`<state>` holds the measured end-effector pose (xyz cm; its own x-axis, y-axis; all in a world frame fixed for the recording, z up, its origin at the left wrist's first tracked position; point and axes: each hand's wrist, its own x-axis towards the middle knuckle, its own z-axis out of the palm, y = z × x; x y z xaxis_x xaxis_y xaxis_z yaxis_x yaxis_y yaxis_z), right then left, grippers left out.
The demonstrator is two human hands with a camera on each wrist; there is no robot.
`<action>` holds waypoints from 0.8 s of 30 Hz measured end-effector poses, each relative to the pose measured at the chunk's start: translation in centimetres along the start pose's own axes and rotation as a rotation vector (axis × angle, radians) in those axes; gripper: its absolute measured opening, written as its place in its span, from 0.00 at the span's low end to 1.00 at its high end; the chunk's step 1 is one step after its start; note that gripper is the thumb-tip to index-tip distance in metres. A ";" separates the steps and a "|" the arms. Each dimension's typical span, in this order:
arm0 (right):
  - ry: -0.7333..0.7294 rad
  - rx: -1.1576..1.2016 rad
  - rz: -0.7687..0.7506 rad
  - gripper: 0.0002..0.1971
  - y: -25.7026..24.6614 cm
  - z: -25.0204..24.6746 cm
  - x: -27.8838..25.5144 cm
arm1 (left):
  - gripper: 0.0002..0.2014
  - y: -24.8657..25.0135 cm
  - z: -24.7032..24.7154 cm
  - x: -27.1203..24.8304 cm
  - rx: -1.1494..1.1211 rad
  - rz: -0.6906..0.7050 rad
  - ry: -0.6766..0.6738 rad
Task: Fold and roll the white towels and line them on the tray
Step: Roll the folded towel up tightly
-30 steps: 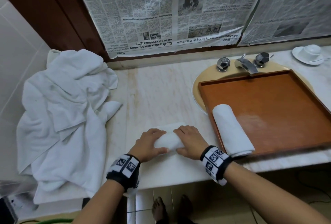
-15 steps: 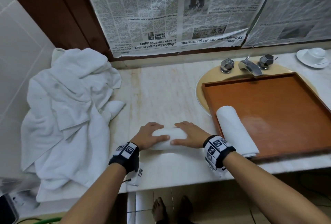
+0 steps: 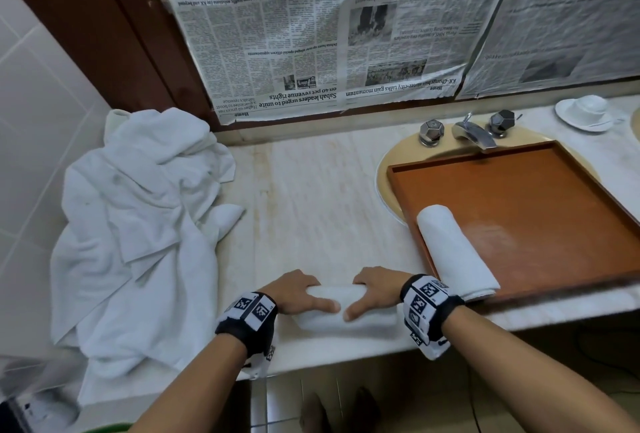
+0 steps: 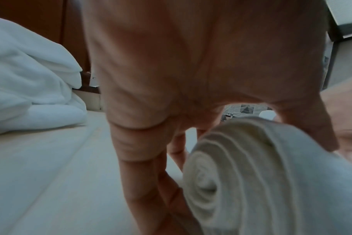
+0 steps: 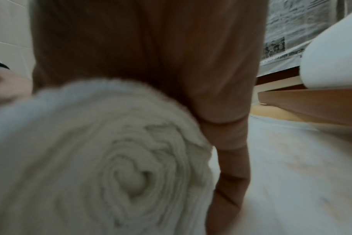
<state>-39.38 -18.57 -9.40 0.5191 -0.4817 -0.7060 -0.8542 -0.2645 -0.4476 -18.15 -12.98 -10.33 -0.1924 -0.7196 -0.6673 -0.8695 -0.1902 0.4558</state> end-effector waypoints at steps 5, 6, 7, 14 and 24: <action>0.068 0.035 -0.032 0.30 0.6 1.4 -2.8 | 0.32 0.1 1.2 -0.9 -0.044 0.086 -0.003; 0.089 0.054 -0.039 0.28 0.7 1.6 -3.5 | 0.30 0.5 1.1 -1.2 -0.068 0.102 -0.008; 0.115 0.073 -0.046 0.27 0.8 1.6 -4.2 | 0.28 0.9 0.8 -1.5 -0.090 0.119 -0.014; 0.479 0.256 -0.023 0.27 2.8 0.6 -11.1 | 0.23 7.3 -2.5 -2.2 -0.343 0.384 0.115; 0.806 0.348 -0.029 0.21 10.6 -4.2 -19.7 | 0.21 20.3 -3.5 2.3 -0.435 0.601 0.183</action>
<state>-58.80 -15.45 2.07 0.2496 -0.9569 -0.1484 -0.7154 -0.0789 -0.6943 -34.70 -20.83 -0.58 -0.4645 -0.8744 -0.1401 -0.3739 0.0502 0.9261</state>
